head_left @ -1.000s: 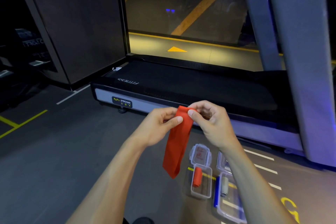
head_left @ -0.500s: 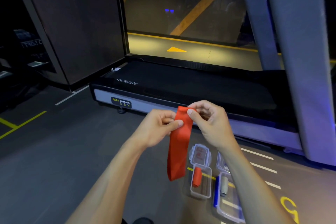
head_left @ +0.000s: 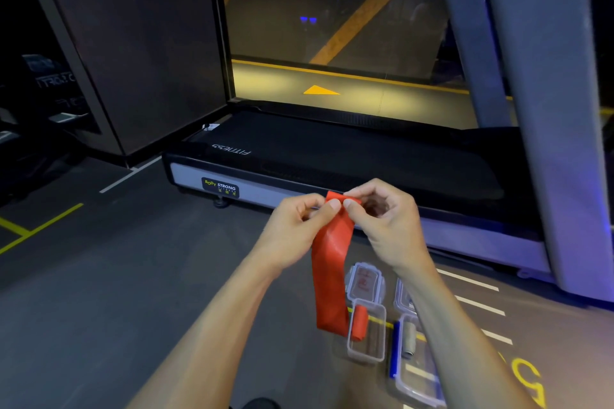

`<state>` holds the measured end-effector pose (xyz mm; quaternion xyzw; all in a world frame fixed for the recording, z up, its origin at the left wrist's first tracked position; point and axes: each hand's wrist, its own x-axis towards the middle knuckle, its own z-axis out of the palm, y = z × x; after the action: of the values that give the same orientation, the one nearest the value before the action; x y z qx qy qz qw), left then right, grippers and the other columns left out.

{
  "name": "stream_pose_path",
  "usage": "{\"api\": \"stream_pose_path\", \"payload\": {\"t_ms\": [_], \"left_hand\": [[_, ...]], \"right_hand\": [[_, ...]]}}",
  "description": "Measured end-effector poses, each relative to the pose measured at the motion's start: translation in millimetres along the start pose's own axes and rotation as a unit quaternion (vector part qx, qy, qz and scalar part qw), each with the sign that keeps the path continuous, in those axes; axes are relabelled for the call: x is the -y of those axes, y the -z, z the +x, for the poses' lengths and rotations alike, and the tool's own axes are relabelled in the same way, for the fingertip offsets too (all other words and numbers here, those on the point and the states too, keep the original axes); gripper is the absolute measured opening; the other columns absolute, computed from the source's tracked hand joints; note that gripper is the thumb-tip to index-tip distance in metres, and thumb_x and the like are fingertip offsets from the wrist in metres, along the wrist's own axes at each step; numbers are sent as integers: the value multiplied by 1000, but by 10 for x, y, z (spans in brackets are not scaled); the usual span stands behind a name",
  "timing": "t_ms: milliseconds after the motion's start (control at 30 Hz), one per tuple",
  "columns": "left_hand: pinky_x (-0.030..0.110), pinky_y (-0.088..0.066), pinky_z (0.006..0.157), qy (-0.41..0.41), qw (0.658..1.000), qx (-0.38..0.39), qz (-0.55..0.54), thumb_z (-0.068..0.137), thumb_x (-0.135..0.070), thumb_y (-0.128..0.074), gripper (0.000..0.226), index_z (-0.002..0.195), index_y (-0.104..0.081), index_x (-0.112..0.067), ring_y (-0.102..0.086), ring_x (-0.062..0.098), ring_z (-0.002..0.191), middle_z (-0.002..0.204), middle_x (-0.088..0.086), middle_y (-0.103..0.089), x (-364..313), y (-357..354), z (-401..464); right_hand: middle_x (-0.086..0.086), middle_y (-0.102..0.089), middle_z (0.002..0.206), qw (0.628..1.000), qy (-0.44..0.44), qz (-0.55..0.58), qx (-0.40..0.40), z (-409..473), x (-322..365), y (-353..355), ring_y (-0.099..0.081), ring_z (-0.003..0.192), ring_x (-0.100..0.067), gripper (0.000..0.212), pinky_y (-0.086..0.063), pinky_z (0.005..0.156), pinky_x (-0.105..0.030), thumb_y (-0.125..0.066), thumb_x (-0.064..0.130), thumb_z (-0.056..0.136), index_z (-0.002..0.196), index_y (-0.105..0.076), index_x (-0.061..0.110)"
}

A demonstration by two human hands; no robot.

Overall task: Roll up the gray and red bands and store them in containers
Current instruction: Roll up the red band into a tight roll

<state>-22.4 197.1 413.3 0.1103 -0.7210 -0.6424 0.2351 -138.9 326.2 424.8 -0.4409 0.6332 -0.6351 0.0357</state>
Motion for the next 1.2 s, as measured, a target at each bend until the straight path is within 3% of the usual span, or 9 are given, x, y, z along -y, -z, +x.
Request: {"api": "stream_pose_path", "payload": {"t_ms": [167, 367, 500, 633, 767, 933, 1067, 1200], "left_hand": [[25, -32, 51, -12, 1000, -24, 3, 101, -30, -61, 36, 66, -63, -23, -41, 12, 52, 58, -1, -54, -10, -27, 21], [34, -27, 58, -19, 999, -44, 13, 91, -55, -62, 61, 76, -54, 3, -34, 22, 65, 69, 8, -40, -28, -32, 18], [33, -27, 57, -22, 999, -43, 4, 92, -42, -65, 40, 68, -54, -11, -33, 22, 63, 66, 10, -40, -41, -34, 20], [31, -34, 59, -46, 999, -15, 9, 99, -30, -62, 30, 78, -60, -9, -42, 20, 62, 66, 9, -51, -28, 16, 25], [23, -40, 60, -72, 995, 15, 63, 102, -26, -59, 29, 89, -60, -1, -50, 9, 62, 68, -4, -61, 7, 80, 29], [32, -40, 65, -51, 996, 5, 69, 98, -36, -59, 35, 92, -62, -1, -51, 14, 67, 72, 3, -61, 60, 82, 28], [29, -34, 56, -17, 999, 0, 37, 98, -34, -61, 30, 78, -60, -13, -42, 18, 62, 67, 8, -51, 66, 65, 20], [34, -35, 59, -19, 999, -5, 31, 99, -34, -63, 38, 80, -57, -2, -42, 22, 63, 65, 22, -50, 69, 83, 38]], "right_hand": [[-4, -74, 82, 1000, 6, 9, 8, -6, -21, 16, -71, 80, -28, 15, -58, 74, -51, -74, 1, 89, 89, -74, 16], [-2, -74, 81, 999, 22, -22, 24, -14, -15, -3, -71, 80, -24, 15, -57, 77, -47, -74, 0, 87, 85, -73, 15], [-4, -74, 83, 999, 15, -9, 44, -19, -5, 17, -71, 82, -26, 13, -58, 78, -44, -75, 1, 88, 86, -73, 14], [0, -75, 92, 996, -34, 23, 73, -23, 37, 44, -70, 91, -21, 11, -57, 83, -31, -77, 4, 89, 96, -72, 10], [0, -76, 93, 995, -65, -4, 81, -9, 11, 55, -71, 92, -23, 7, -58, 88, -43, -75, 12, 92, 97, -76, 17], [-1, -75, 87, 994, -71, -25, 77, -11, 22, 24, -70, 86, -20, 7, -57, 83, -38, -77, 10, 90, 91, -76, 16], [2, -73, 80, 996, -54, -55, 35, -36, 41, -52, -67, 79, -17, 9, -56, 75, -36, -77, 8, 87, 85, -73, 16], [5, -70, 78, 995, -15, -89, 36, -43, 54, -81, -66, 78, -13, 11, -54, 73, -27, -78, 9, 86, 81, -69, 14]]}}
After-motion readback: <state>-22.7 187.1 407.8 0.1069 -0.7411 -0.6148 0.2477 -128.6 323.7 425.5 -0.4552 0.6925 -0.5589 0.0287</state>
